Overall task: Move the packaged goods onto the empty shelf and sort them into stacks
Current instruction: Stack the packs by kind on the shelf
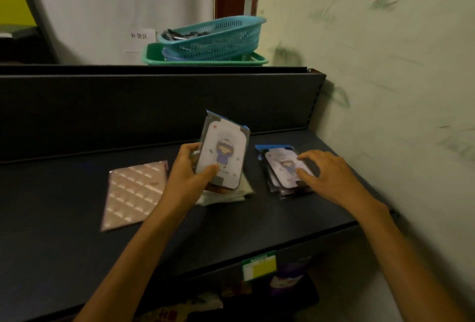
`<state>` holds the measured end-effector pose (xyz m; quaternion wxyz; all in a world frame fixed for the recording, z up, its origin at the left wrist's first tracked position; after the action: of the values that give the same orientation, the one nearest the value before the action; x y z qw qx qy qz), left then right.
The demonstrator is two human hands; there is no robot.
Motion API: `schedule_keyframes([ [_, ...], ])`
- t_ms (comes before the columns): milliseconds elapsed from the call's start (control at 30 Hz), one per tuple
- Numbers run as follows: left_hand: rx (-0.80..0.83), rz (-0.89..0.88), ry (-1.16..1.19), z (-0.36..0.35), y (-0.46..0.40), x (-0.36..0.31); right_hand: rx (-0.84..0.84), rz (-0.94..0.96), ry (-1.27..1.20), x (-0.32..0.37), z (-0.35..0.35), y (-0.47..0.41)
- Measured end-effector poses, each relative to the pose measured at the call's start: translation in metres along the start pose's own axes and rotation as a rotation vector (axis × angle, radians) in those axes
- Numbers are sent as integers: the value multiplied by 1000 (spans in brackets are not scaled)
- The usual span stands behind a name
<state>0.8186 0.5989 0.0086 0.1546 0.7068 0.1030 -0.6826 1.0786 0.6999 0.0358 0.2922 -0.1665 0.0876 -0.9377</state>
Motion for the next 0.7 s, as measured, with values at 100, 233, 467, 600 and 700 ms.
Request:
schedule_keyframes([
  [100, 20, 54, 8, -47, -6, 9, -37, 0, -42, -32, 10, 1],
  [233, 23, 118, 46, -104, -10, 24, -80, 11, -136, -62, 16, 5],
  [467, -65, 245, 23, -149, -21, 36, -145, 90, -213, -89, 28, 10],
  [600, -138, 186, -249, -152, -21, 28, -151, 112, -236, -94, 33, 12],
  [700, -214, 63, -588, -148, -21, 11, -166, 124, -251, -96, 35, 13],
])
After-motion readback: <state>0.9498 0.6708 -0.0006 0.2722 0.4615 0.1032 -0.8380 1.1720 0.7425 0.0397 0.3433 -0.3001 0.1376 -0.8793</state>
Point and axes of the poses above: each hand's wrist, its own y-axis away from the middle knuckle, its own z-axis out of the back of the hand, x = y × z, the point moved 9 cm from there along -y, towards the middle knuckle, and after that the axes turned 8 degrees about z, right-handed, at the moved point
